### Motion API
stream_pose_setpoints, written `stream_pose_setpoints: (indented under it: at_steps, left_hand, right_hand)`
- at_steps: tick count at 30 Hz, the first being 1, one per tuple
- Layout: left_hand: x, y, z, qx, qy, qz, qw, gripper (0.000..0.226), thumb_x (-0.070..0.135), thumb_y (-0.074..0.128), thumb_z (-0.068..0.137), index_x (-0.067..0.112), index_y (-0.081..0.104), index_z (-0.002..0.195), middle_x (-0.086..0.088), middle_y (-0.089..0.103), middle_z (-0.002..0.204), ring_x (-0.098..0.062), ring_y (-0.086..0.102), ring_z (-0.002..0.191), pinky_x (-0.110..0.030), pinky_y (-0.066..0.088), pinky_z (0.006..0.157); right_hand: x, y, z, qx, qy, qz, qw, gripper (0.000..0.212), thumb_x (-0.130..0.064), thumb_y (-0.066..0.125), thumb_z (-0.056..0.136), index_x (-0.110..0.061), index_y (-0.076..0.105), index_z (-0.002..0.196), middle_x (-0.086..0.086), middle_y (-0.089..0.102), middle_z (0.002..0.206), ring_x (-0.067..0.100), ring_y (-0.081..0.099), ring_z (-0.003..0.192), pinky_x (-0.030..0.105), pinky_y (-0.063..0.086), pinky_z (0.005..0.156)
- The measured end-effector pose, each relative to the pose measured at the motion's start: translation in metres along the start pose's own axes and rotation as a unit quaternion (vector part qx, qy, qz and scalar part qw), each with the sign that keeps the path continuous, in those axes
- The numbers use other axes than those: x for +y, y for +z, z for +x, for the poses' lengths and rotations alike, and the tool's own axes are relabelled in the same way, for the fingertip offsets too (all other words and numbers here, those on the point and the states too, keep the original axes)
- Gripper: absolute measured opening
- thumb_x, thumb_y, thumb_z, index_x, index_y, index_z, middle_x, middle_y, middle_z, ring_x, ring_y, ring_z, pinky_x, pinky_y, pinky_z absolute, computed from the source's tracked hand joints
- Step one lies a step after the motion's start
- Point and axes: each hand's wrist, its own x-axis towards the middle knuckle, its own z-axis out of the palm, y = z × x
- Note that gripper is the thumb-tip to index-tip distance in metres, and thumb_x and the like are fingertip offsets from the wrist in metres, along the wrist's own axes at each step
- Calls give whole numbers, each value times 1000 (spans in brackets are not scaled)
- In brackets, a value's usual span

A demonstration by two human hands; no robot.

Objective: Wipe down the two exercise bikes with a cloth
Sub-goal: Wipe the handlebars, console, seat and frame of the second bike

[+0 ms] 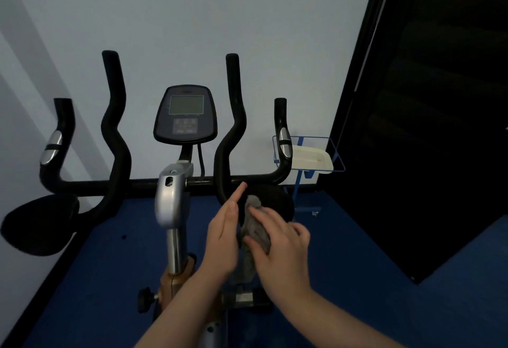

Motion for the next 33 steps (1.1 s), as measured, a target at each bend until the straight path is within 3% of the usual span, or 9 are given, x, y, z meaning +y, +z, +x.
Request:
stream_pose_setpoints:
  at_steps: [4,7,11,17,20,22,25,28,33]
  left_hand:
    - [-1,2,1,10,1,-15,1000,41,30,33,104,20,49,140,9,64,129,-6,57,123,-15,46,94]
    - [2,2,1,3,-3,-18,1000,38,27,33,105,19,48,139,17,64,127,-4,58,121,-12,45,92]
    - [-1,2,0,16,6,-9,1000,42,28,35,103,15,46,142,8,57,137,-1,51,127,-9,40,97]
    - [-4,4,0,23,7,-7,1000,47,27,36,99,13,45,143,7,58,136,-4,51,128,-17,42,103]
    - [-5,1,1,19,5,17,1000,46,30,40,99,21,45,144,13,56,137,1,50,128,-12,40,101]
    - [-5,0,2,24,8,47,999,42,28,43,99,27,47,141,16,54,138,5,49,127,-8,39,99]
    - [-7,1,3,34,6,61,998,41,22,50,100,32,50,140,17,57,135,4,51,125,-10,43,98]
    - [-9,4,4,45,4,87,995,49,14,60,95,39,50,136,16,59,129,3,56,119,-14,48,94]
    - [-10,8,4,54,27,139,988,50,15,58,97,45,44,134,19,54,131,6,51,120,-11,43,98]
  right_hand:
    - [-2,-4,31,36,48,100,993,39,-28,70,87,-40,60,123,-35,52,108,-20,26,99,26,33,93]
    - [-8,-1,35,38,33,94,994,39,-27,64,92,-34,58,130,-23,60,119,-24,24,99,24,30,97]
    - [-4,0,21,29,-47,41,998,34,-23,64,90,-27,64,124,-15,65,114,-27,28,101,24,26,91]
    - [-5,-4,33,3,-59,-28,998,38,-18,58,93,-28,59,130,-8,58,125,10,52,109,32,25,101]
    - [10,-16,16,-19,-131,-116,984,43,-15,69,82,-25,64,124,-5,63,115,16,59,93,34,30,91]
    - [22,-30,27,15,-164,-178,970,44,-11,76,73,-22,70,115,-3,66,107,20,61,87,35,30,88]
    - [21,-44,46,77,-98,-162,979,39,-5,73,77,-18,72,113,0,67,106,23,61,93,37,30,90]
    - [21,-42,45,81,-53,-140,985,39,-4,69,80,-20,70,116,0,65,109,23,57,98,40,36,92]
    - [31,-24,29,68,-71,-229,968,46,-16,68,83,-13,62,128,7,60,127,28,53,113,46,45,97]
